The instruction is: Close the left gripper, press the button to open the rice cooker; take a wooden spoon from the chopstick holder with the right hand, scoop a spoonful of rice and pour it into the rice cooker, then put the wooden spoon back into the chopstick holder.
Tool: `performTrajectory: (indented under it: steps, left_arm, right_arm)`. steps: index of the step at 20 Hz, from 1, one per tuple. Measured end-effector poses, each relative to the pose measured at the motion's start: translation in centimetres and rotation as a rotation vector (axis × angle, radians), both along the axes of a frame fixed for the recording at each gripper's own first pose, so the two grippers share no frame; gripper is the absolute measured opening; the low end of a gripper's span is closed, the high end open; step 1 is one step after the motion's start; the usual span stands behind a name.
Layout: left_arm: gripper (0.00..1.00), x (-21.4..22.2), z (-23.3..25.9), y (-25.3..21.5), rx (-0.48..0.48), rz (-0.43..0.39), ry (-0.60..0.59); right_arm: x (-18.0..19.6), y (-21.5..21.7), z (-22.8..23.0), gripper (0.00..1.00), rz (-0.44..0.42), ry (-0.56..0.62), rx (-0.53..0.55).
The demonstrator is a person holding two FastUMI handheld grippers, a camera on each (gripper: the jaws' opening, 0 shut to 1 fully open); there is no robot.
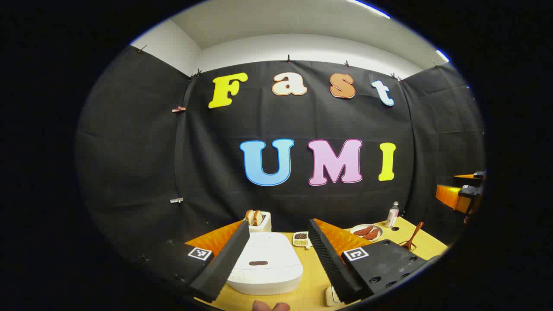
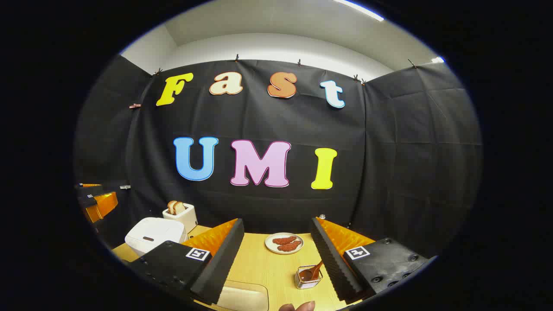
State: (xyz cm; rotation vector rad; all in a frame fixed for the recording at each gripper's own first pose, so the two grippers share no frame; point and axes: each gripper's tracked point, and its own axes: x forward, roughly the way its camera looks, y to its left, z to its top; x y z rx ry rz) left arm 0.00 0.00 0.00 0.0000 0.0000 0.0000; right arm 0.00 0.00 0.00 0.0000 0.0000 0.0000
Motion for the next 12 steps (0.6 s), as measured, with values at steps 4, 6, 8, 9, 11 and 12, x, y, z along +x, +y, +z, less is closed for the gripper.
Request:
performTrajectory:
  steps: [4,6,8,9,11,12]
  left_arm:
    - [0.95,0.25,-0.29,-0.08,0.005,-0.001,0.002]
    - [0.95,0.26,-0.22,0.09,0.007,0.0,0.003]
    - [0.95,0.42,-0.32,0.08,0.009,-0.001,0.005]
    - [0.95,0.46,-0.49,0.12,0.011,0.0,0.005]
    - [0.95,0.43,-0.47,0.32,0.012,0.002,0.003]
    - [0.94,0.47,-0.44,0.43,0.011,0.003,0.003]
  right_arm:
    - [-0.09,0.06,-0.07,0.98,-0.002,-0.002,-0.012]
    - [-0.17,0.0,-0.19,0.98,-0.004,-0.001,-0.015]
    - [-0.13,0.06,-0.14,0.98,-0.007,-0.003,-0.017]
    - [-0.12,0.09,-0.13,0.98,-0.007,-0.005,-0.018]
    - [-0.05,0.14,-0.01,0.98,-0.007,-0.008,-0.017]
    - [-0.05,0.22,-0.01,0.98,-0.007,-0.007,-0.017]
